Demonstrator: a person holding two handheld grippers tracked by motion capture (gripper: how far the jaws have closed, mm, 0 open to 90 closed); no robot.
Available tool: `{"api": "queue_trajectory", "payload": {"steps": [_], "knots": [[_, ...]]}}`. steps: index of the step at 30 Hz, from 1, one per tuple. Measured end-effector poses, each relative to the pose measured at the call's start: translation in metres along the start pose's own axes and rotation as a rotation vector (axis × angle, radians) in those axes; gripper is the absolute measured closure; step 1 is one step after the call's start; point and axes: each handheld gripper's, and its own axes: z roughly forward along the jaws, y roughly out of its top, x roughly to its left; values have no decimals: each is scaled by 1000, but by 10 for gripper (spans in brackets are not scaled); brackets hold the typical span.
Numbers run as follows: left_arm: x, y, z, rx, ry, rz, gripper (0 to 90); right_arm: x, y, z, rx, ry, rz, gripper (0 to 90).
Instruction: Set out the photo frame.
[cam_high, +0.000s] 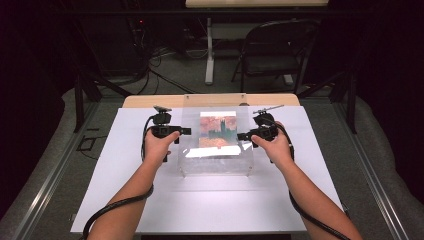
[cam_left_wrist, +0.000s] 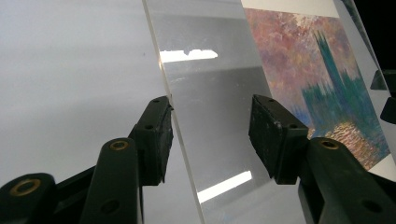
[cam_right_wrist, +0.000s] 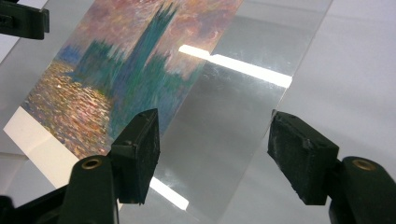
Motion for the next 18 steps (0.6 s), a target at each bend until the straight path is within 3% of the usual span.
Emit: {"api": "queue_trajectory", "payload": {"steps": [18], "knots": [[-16, -3, -24, -12, 30, 91, 527, 17, -3, -23, -17, -36, -97, 390]]}}
